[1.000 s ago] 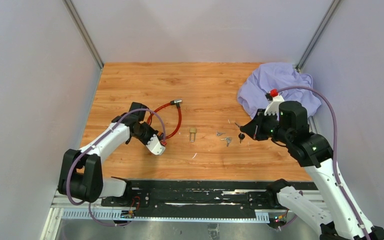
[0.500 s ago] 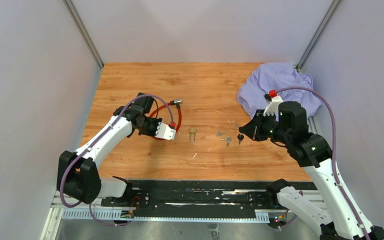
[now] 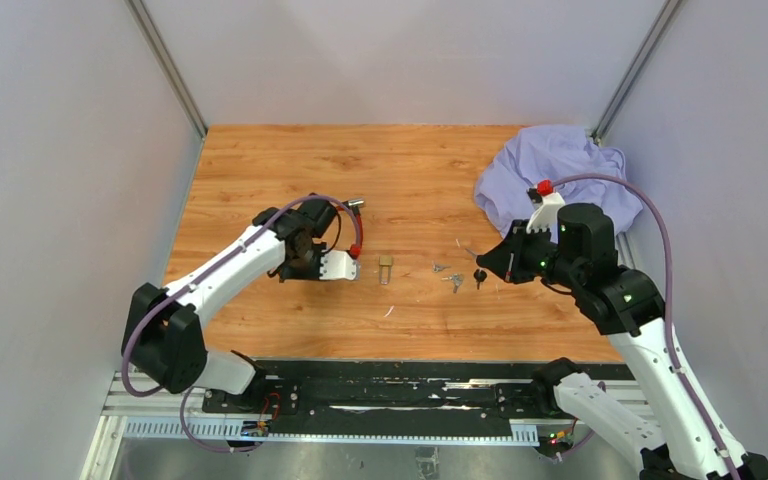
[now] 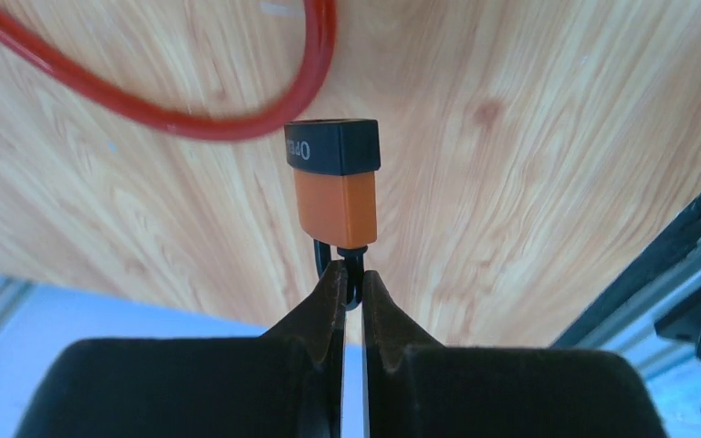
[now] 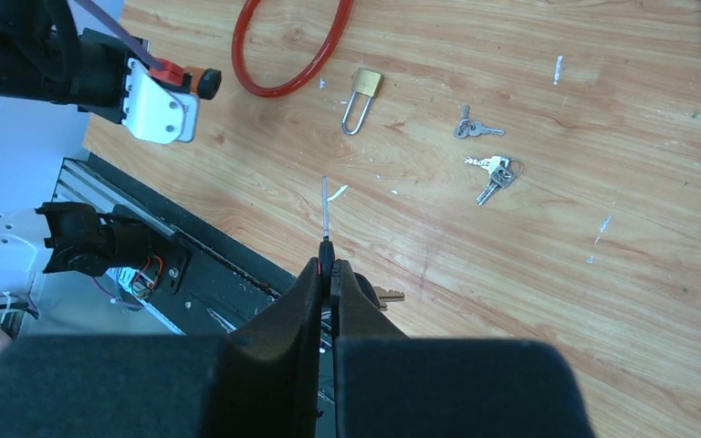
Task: Unlock with the key
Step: Place the lock at the center of the board.
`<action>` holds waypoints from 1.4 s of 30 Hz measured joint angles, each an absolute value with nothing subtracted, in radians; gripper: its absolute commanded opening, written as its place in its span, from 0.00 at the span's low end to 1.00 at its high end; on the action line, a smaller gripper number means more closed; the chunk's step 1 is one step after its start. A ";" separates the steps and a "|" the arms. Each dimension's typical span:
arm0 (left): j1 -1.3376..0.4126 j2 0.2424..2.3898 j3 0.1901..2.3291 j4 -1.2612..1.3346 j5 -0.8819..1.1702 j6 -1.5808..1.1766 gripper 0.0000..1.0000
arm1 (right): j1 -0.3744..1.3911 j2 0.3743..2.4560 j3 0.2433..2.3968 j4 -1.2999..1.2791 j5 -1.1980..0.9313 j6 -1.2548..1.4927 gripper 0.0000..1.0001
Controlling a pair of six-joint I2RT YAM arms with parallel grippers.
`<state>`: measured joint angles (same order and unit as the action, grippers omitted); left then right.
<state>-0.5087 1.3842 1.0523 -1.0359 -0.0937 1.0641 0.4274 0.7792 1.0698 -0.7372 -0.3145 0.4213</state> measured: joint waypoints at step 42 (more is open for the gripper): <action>-0.795 1.882 1.135 -1.356 -0.436 0.846 0.39 | 0.427 0.737 1.074 -0.738 -0.322 0.407 0.01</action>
<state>-0.7948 1.8816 1.1347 -1.3560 -0.4362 0.8455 0.4274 0.7368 1.0740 -0.7380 -0.3218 0.4072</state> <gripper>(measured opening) 0.329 0.027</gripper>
